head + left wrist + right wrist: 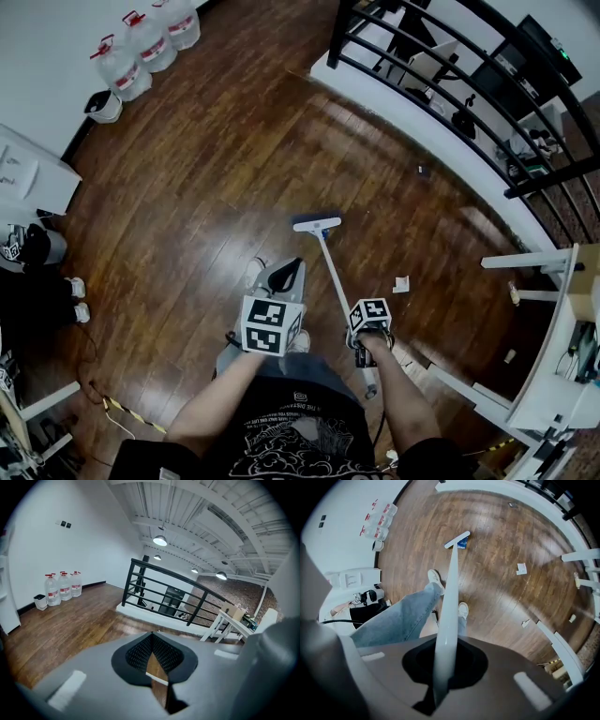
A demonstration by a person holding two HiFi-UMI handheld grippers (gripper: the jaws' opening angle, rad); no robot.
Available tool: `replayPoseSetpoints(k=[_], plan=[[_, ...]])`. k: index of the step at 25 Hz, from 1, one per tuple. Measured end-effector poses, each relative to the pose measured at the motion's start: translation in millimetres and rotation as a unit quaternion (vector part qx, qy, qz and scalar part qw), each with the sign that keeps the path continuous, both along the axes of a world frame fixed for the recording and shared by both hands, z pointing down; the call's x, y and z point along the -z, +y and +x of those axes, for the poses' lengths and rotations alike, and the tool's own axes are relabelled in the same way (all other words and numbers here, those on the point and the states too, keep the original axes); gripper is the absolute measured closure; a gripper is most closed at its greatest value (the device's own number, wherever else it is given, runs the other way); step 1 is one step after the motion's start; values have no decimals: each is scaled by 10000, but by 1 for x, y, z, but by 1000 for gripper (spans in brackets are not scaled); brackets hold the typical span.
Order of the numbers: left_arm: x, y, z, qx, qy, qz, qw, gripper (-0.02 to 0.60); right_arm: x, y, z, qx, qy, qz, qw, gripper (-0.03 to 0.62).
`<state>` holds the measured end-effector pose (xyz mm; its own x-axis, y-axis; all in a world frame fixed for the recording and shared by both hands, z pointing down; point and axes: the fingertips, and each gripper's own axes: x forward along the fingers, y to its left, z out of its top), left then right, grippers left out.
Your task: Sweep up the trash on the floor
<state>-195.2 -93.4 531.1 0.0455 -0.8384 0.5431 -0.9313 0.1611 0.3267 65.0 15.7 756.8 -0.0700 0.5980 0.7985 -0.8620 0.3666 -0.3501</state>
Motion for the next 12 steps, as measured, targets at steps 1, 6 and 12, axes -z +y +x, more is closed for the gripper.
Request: replayPoseSetpoints(k=[1,6,12], plan=[[1,3,7,-16,-5,8,10000,577,1,5,8,-31,8,-5,10000,594],[6,22,39,-71,-32,11,10000,577,2,28,36,-188,14,-20,9998,594],[11,22,51,-135,-60,61,9999,577,4,38,41,-281,-36,-14,9996,594]])
